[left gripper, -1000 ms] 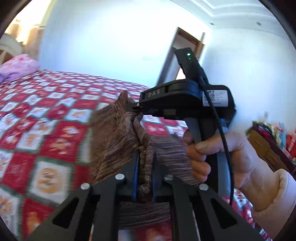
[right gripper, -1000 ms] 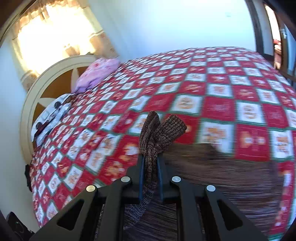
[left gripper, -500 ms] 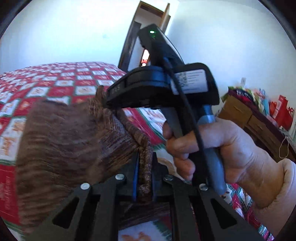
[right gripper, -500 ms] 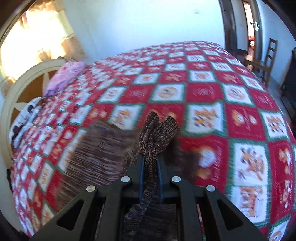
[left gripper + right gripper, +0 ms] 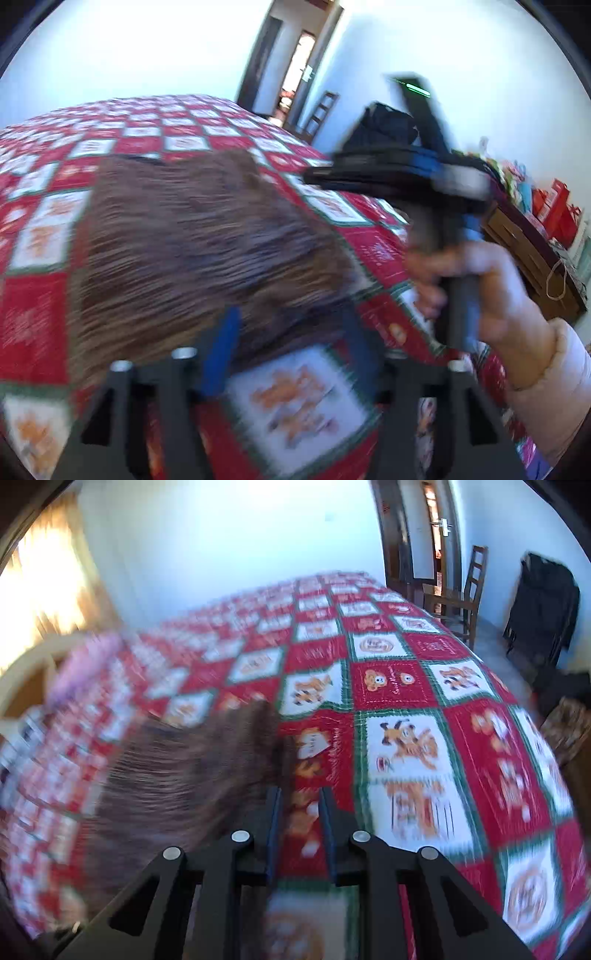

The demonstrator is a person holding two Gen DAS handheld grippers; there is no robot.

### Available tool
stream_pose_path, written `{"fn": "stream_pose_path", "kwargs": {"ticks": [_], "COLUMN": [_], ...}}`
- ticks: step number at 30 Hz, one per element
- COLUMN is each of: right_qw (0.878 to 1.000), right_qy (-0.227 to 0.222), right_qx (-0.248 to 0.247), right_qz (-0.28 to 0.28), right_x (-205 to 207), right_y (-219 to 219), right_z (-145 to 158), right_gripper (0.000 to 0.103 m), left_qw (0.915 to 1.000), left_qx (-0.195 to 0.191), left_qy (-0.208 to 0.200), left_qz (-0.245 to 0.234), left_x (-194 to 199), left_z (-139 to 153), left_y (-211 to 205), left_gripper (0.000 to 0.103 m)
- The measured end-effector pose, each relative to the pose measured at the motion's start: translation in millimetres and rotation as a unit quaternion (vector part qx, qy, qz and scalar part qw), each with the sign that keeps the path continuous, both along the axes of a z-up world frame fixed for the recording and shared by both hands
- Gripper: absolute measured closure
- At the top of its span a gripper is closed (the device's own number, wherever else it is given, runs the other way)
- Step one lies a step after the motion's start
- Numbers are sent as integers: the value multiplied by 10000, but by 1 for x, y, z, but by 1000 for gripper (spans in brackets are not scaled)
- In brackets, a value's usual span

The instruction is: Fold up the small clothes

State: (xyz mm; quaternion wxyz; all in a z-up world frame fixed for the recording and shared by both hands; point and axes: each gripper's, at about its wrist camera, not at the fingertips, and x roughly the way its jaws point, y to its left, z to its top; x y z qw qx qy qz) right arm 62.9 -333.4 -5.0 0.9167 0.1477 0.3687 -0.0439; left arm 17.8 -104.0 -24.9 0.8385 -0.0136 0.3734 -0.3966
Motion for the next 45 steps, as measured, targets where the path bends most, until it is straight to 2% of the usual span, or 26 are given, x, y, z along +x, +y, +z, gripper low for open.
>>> {"fn": "stream_pose_path", "kwargs": {"ticks": [1,3,6,8,11,12,13,17,23,29,33,35,36,37,39,43,45], "right_qw": [9998,9990,9994,9995,9989,9987,9983,9988,9985,9989,9979,9982,9984,9984,9987,9981,9970], "right_qy": [-83,-233,-246,-26,258,305,360,343,294,382,537,340,130,-6,-103,-178,-52], "right_qx": [204,365,70,-291,-365,-405,-454,-322,66,-41,-358,-487,-548,-547,-483,-588,-760], "right_qz": [15,92,213,151,107,71,41,-160,-459,-280,82,-11,-89,-121,-146,-13,112], "right_x": [-14,-37,-55,-58,-61,-62,-61,-65,-83,-89,-95,-100,-101,-99,-85,-46,-25], "right_y": [2,15,43,60,71,74,75,72,73,75,77,72,68,65,61,69,79], "right_z": [4,8,5,-7,-26,-32,-36,-43,-51,-49,-32,-17,-8,-2,6,4,-3], "right_gripper": [58,40,40,40,40,59,85,86,92,92,89,84,78,73,70,70,70], "left_qw": [9999,9990,9955,9899,9805,9766,9725,9651,9666,9681,9705,9701,9697,9690,9696,9697,9696], "left_qx": [5,68,261,598,1130,1299,1458,1683,1617,1606,1407,1290,1268,1233,1100,891,879], "left_qy": [-19,14,86,-7,-196,-261,-335,-525,-456,-363,-295,-165,-115,-44,47,41,39], "left_qz": [159,446,911,1283,1599,1696,1788,1938,1933,1891,1937,2049,2087,2142,2183,2274,2285], "left_x": [-2,-2,4,7,13,13,13,8,11,19,28,40,44,50,60,75,84], "left_z": [0,-1,0,4,4,5,5,10,12,11,10,9,8,8,9,13,12], "left_y": [11,28,45,51,54,57,60,65,68,66,76,81,82,82,82,73,65], "left_gripper": [29,29,29,29,29,29,29,29,29,28,23,23,23,23,23,23,23]}}
